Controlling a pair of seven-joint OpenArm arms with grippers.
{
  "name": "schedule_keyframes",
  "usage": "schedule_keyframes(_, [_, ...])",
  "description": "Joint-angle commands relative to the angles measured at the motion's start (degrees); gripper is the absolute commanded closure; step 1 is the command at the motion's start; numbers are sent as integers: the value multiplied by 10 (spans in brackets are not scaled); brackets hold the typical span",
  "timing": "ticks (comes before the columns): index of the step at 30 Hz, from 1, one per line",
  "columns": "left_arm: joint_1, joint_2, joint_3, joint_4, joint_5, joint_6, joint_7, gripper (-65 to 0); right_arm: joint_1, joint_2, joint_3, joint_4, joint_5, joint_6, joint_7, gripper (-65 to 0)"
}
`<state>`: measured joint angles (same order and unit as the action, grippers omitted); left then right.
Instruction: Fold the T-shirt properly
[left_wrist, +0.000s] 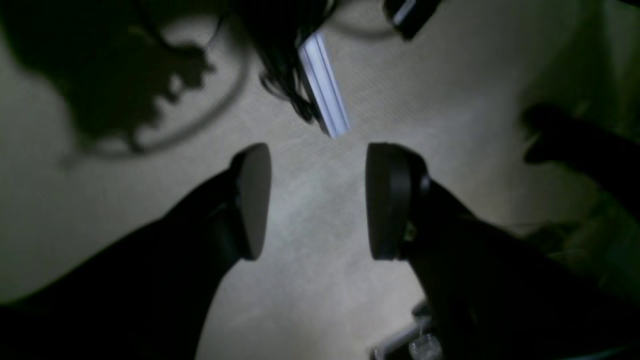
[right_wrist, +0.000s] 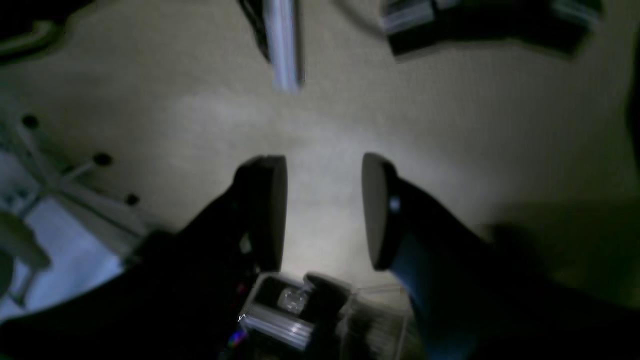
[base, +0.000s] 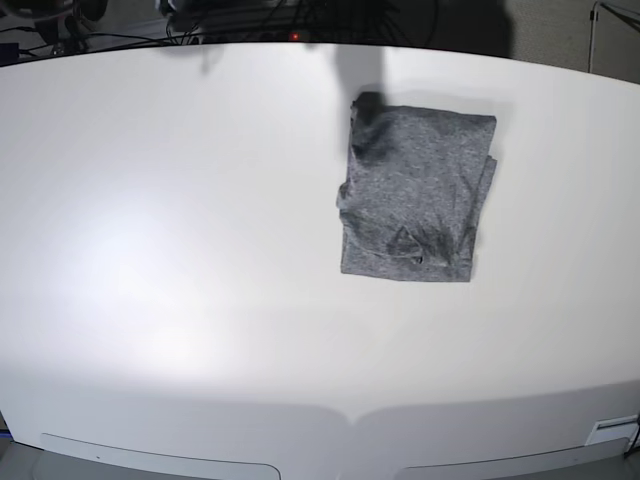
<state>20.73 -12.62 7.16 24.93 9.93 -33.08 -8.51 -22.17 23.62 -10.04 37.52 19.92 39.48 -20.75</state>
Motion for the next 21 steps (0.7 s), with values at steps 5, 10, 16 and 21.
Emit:
schedule_keyframes(5, [10, 11, 0, 11, 5, -3, 40, -292, 47, -7, -35, -30, -2, -57, 81, -255])
schedule_keyframes(10, [10, 19, 0, 11, 9, 17, 45, -292, 61, -14, -35, -31, -2, -74, 84, -255])
schedule_keyframes(16, [10, 22, 0, 11, 57, 31, 51, -292, 60, -14, -35, -31, -2, -74, 85, -255])
schedule_keyframes(21, [10, 30, 0, 11, 57, 31, 62, -292, 60, -9, -35, -31, -2, -73, 100, -255])
